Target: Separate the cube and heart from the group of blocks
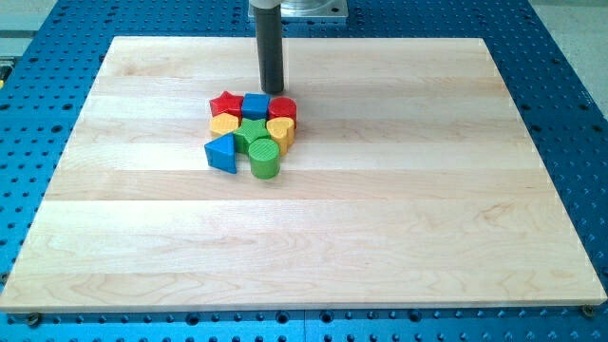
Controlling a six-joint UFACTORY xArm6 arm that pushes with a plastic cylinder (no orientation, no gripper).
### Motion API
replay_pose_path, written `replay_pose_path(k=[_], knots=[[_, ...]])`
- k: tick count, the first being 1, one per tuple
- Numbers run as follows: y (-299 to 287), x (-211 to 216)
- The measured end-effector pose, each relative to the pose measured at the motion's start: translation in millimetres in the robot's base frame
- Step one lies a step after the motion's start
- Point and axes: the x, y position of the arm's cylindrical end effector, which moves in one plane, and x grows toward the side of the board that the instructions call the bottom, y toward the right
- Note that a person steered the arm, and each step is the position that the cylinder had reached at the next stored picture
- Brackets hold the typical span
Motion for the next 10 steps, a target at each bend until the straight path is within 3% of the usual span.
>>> replay_pose_path(k=[1, 3, 4, 5, 6, 7, 9, 10], knots=[[1, 24], [-43, 29], [-46, 65], [-46, 129], [-44, 135], [-49, 103], [109, 126], [87, 169]])
